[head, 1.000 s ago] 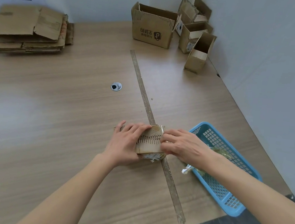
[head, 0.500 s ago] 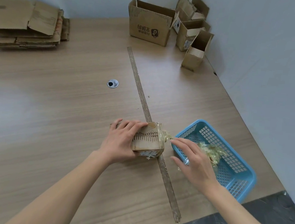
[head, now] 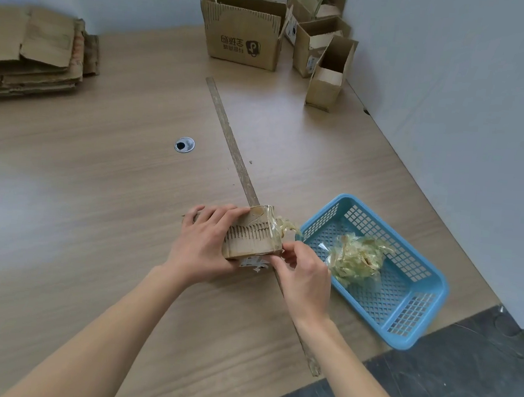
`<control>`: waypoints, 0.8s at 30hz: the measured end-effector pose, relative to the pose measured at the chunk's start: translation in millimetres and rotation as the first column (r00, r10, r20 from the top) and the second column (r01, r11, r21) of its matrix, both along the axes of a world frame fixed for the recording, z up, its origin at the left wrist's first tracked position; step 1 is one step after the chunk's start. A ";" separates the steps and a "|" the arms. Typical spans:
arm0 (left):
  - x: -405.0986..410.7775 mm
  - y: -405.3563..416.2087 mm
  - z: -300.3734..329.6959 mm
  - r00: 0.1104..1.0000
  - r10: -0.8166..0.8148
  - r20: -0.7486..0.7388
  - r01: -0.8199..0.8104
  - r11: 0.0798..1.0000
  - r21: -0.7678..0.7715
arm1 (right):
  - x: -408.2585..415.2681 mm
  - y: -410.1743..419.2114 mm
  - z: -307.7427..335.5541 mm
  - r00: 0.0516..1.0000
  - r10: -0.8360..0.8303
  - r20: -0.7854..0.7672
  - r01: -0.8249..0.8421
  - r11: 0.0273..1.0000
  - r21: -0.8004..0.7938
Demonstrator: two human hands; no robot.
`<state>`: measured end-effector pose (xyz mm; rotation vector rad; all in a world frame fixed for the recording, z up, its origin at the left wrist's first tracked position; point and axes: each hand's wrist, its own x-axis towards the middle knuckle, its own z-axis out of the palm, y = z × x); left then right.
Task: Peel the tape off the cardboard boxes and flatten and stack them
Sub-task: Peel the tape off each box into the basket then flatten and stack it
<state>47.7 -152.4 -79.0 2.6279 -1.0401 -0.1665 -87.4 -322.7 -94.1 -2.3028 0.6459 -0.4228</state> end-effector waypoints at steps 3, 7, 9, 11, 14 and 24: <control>-0.3 1.1 -0.7 1.000 0.001 0.005 -0.001 1.000 -0.002 | -2.6 3.6 -0.4 1.000 0.010 0.028 -0.009 1.000 -0.025; -0.3 0.3 -1.5 1.000 0.003 0.019 -0.003 1.000 -0.005 | -6.8 7.0 0.8 0.995 -0.021 0.096 0.027 0.998 -0.061; -0.8 0.6 -2.2 1.000 0.000 0.023 0.000 1.000 -0.005 | -9.0 10.5 2.9 0.994 -0.039 0.100 0.044 0.998 -0.050; -1.2 0.7 -2.3 1.000 -0.001 0.025 0.001 1.000 -0.006 | -9.1 13.3 4.5 0.994 -0.094 0.057 0.094 0.996 0.002; -0.9 0.9 -1.9 1.000 0.000 0.025 0.000 1.000 0.000 | -6.9 15.0 4.6 0.986 -0.166 -0.019 0.167 0.984 0.061; -1.5 0.1 -3.3 1.000 0.012 0.019 -0.012 1.000 0.023 | -9.0 -11.8 19.4 0.976 0.042 -0.216 0.046 0.920 0.390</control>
